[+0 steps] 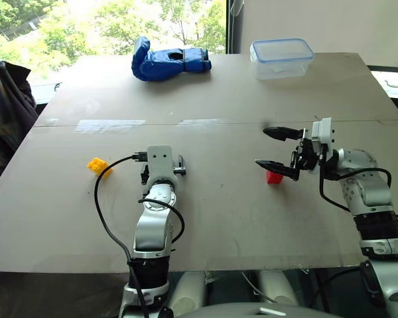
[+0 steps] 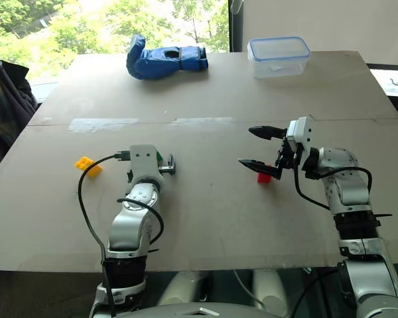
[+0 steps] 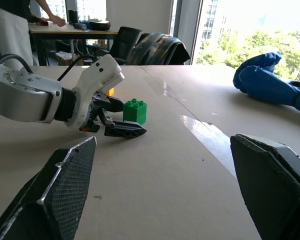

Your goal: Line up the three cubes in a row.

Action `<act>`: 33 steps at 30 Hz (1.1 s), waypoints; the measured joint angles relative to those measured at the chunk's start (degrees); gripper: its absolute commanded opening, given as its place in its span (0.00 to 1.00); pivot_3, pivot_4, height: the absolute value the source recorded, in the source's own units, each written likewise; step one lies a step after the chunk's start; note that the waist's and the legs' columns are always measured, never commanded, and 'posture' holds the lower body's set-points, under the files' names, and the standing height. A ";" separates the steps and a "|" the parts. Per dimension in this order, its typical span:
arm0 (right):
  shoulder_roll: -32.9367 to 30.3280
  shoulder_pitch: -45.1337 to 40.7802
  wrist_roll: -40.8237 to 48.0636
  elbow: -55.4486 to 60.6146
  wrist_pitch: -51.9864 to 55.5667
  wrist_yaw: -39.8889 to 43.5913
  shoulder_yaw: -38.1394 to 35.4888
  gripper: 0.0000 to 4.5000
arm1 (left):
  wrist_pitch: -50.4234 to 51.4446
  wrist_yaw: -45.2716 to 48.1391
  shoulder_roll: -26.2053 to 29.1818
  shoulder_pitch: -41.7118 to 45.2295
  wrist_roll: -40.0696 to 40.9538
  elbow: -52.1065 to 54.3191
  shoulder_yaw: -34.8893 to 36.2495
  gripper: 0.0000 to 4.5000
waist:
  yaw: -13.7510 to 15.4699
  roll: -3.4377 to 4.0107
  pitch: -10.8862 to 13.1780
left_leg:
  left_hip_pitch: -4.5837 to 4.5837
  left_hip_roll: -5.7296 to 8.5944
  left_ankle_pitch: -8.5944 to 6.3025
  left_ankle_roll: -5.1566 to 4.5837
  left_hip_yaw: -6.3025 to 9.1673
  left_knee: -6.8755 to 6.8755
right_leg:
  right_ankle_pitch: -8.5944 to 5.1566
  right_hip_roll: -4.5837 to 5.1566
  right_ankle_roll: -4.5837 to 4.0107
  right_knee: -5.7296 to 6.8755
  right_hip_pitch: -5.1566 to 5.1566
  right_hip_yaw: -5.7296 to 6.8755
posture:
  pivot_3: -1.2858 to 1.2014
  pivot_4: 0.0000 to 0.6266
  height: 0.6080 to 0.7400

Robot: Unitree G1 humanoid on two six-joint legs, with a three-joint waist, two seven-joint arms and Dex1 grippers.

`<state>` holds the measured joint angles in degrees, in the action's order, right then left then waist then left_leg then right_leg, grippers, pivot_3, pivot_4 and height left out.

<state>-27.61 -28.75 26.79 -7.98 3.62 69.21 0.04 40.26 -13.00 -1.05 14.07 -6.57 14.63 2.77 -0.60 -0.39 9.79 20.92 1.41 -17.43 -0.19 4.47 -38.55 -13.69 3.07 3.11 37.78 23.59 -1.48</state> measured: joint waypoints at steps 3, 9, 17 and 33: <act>0.00 0.00 -0.15 0.00 -0.09 -0.06 0.00 0.98 | 2.04 -2.62 -1.94 1.30 -0.63 -0.03 0.51 1.00 | -0.02 -0.01 0.00 | 0.00 0.00 0.00 0.00 -0.01 -0.01 | 0.00 0.00 0.00 0.02 0.00 -0.01 | 0.52 0.24 1.00; -0.04 0.00 -0.87 0.00 -0.30 -0.11 0.00 1.00 | 4.55 -6.87 -2.71 3.15 -3.25 -1.08 1.18 0.64 | -0.10 -0.01 -0.01 | -0.02 0.00 0.01 0.01 -0.01 0.00 | 0.00 -0.02 0.00 0.03 0.00 -0.01 | 0.52 0.24 1.00; -0.02 -0.02 -1.43 -0.48 -0.80 -0.12 0.00 1.00 | 4.35 -7.87 -2.65 3.29 -4.41 -1.79 1.85 0.27 | -0.19 -0.01 -0.01 | -0.04 0.00 0.02 0.04 -0.03 0.00 | 0.00 -0.02 0.00 0.04 0.00 -0.04 | 0.52 0.24 1.00; -3.20 1.68 0.33 -1.25 -1.43 3.22 -1.32 1.00 | -18.04 37.96 20.26 1.33 11.42 -9.94 -3.38 0.27 | 0.32 0.00 -0.01 | 0.10 0.01 0.05 0.09 0.14 -0.01 | -0.01 0.01 -0.02 -0.11 0.01 0.17 | 0.52 0.24 1.00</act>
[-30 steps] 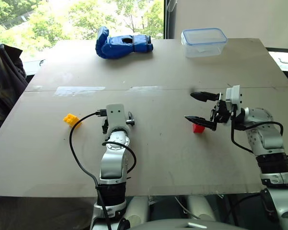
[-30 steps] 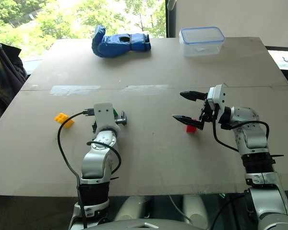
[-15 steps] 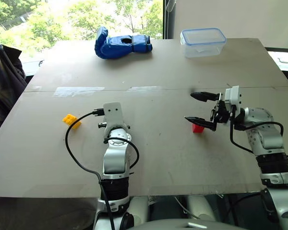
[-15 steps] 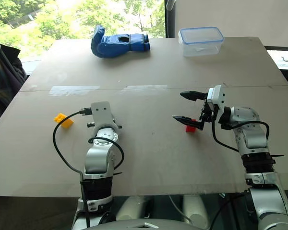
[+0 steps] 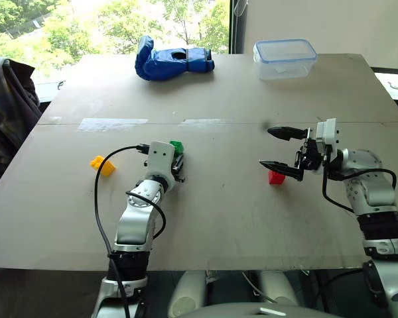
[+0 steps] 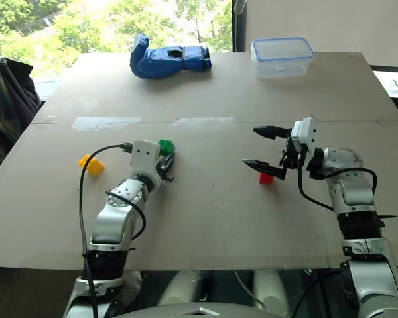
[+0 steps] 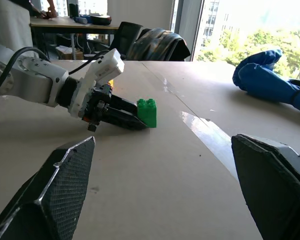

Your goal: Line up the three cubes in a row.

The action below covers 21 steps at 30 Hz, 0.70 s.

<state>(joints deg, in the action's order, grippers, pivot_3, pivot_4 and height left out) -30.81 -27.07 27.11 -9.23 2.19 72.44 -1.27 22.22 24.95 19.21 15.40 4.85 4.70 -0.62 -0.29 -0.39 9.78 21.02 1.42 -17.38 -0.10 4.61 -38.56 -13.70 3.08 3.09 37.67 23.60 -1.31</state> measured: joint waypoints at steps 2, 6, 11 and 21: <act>-1.36 2.02 0.48 -0.86 -0.44 2.19 -1.13 1.00 | -6.41 11.86 5.32 3.18 1.73 -4.03 -2.48 0.27 | -0.08 0.00 0.00 | 0.01 0.00 0.00 0.00 0.01 0.01 | 0.00 0.00 -0.01 -0.01 0.00 0.02 | 0.52 0.24 1.00; -2.70 3.38 0.87 -1.81 -2.45 4.93 -1.95 1.00 | -12.96 25.07 7.90 9.10 3.59 -10.61 -6.09 0.27 | -0.35 0.01 0.00 | 0.00 0.02 0.00 -0.02 -0.03 0.00 | 0.00 -0.01 0.00 0.00 -0.01 -0.01 | 0.52 0.24 1.00; -4.61 5.52 0.89 -2.45 -4.13 5.97 -3.33 1.00 | -20.52 42.60 7.92 16.66 4.55 -21.04 -12.36 0.27 | -0.62 0.00 0.00 | 0.01 0.04 0.00 -0.03 -0.05 -0.01 | 0.00 -0.12 0.00 0.01 0.00 -0.01 | 0.52 0.24 1.00; -5.00 9.35 2.29 2.79 -2.24 3.85 -4.49 1.00 | -33.18 53.52 2.71 29.75 0.60 -45.87 -17.39 0.27 | -0.53 -0.01 0.01 | 0.09 0.13 -0.09 -0.19 -0.02 -0.31 | 0.00 -0.21 0.02 0.17 -0.01 0.00 | 0.52 0.24 1.00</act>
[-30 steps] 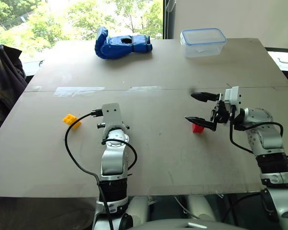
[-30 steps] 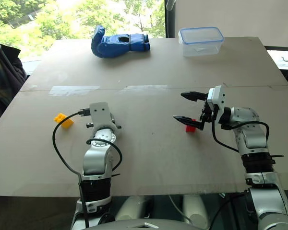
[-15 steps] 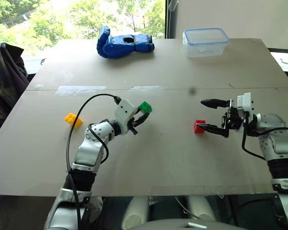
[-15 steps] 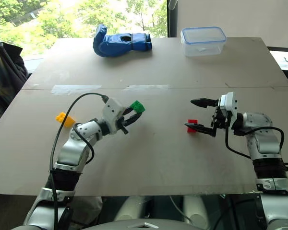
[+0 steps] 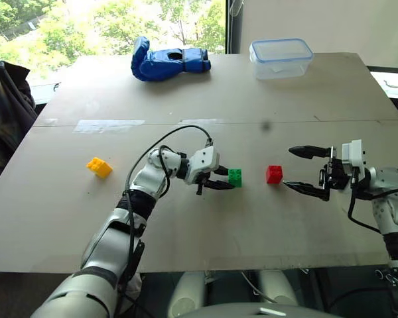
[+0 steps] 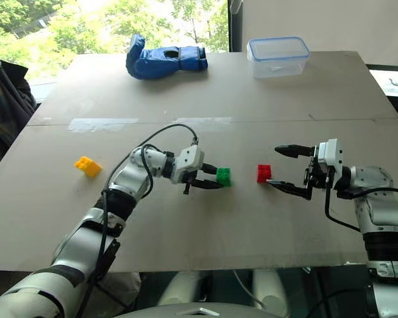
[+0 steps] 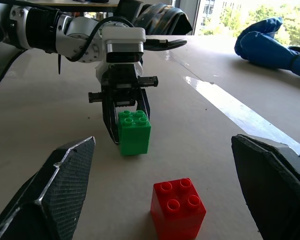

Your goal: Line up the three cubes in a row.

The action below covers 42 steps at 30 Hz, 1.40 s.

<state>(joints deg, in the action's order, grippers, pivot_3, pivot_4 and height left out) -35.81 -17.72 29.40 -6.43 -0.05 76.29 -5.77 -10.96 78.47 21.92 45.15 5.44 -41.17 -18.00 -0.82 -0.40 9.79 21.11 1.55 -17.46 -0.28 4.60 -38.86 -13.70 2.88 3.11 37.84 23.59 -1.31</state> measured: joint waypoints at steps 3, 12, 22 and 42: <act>-0.15 0.82 0.43 1.77 1.18 -0.60 -0.01 1.00 | -3.06 -0.20 -1.64 3.10 -1.13 -5.57 0.02 0.27 | -0.02 0.00 0.00 | 0.09 0.00 0.00 0.01 0.04 -0.15 | 0.00 0.00 0.01 0.00 0.01 0.05 | 0.52 0.24 1.00; -1.31 1.08 0.49 3.29 2.49 -2.22 -0.02 1.00 | -6.97 -0.18 -2.93 4.70 -2.33 -10.90 0.86 0.27 | -0.05 0.00 0.00 | 0.10 0.01 -0.09 -0.16 0.06 -0.32 | 0.00 -0.01 0.02 0.11 -0.02 0.06 | 0.52 0.24 1.00; -2.10 0.97 0.06 3.24 2.41 -2.28 0.04 1.00 | -6.95 -0.13 -3.21 4.63 -2.60 -11.27 2.11 0.27 | -0.08 0.00 0.00 | 0.10 0.01 -0.09 -0.16 0.07 -0.33 | 0.00 -0.01 0.02 0.12 -0.01 0.06 | 0.52 0.24 1.00; -1.00 -2.66 1.52 4.86 4.83 -2.87 0.49 1.00 | -5.33 -0.26 3.61 -5.30 2.29 3.71 8.86 0.89 | -0.55 0.00 0.00 | 0.14 -0.20 0.01 0.03 0.14 -0.32 | 0.00 0.03 0.01 0.11 0.02 0.05 | 0.52 0.24 1.00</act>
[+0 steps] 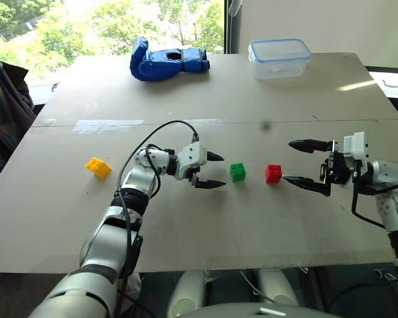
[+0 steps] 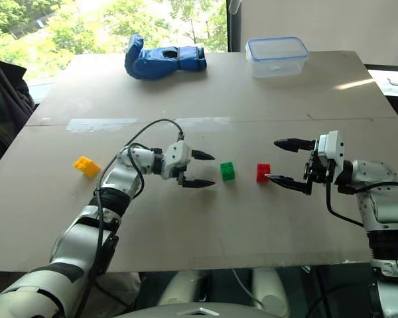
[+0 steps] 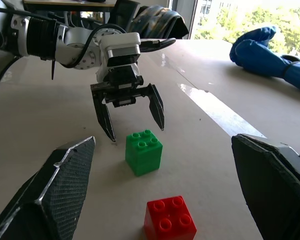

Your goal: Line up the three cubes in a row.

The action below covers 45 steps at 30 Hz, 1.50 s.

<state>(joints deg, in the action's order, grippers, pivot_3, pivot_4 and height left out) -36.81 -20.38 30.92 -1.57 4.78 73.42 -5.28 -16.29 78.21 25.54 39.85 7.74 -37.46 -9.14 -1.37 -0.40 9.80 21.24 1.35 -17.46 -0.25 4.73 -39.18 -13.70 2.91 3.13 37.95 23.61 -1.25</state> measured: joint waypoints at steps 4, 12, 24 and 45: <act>2.43 -2.63 1.12 1.95 2.88 -0.95 1.74 1.00 | 12.38 -5.65 4.82 -14.79 8.89 25.52 7.63 0.89 | -0.60 0.00 0.00 | 0.05 -0.07 -0.01 0.01 0.02 0.04 | 0.00 0.14 0.00 -0.05 0.07 -0.05 | 0.52 0.24 1.00; 6.92 -7.98 -0.77 -0.43 3.55 -1.57 5.45 1.00 | 28.99 -37.26 -2.63 -37.41 12.58 59.58 23.16 0.89 | 0.25 0.01 0.00 | -0.05 -0.08 -0.12 -0.18 0.00 0.03 | 0.01 0.25 0.00 -0.03 0.01 -0.07 | 0.52 0.24 1.00; 13.06 -14.14 -5.78 -6.77 1.35 -1.43 11.29 1.00 | 39.19 -77.81 -17.22 -49.93 -6.25 63.96 34.09 0.89 | 1.15 -0.08 -0.06 | -0.01 0.08 -0.03 0.01 0.08 0.08 | 0.01 0.19 -0.02 -0.07 -0.01 0.08 | 0.52 0.24 1.00; 15.08 -13.12 -7.70 -8.51 -3.61 -2.62 11.06 1.00 | 41.98 -86.52 -15.97 -30.54 -7.98 44.50 31.14 0.89 | 0.68 -0.08 -0.06 | -0.01 0.06 0.00 0.07 0.09 0.10 | 0.01 0.23 -0.02 -0.06 0.02 0.07 | 0.52 0.24 1.00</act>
<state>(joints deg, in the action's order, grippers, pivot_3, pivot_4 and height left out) -21.73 -33.50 23.22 -10.08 1.17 70.80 5.79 25.68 -8.31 9.56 9.31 -0.24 7.03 22.00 -0.69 -0.48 9.74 21.23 1.41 -17.45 -0.19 4.82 -39.09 -13.69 3.14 3.11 37.89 23.63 -1.18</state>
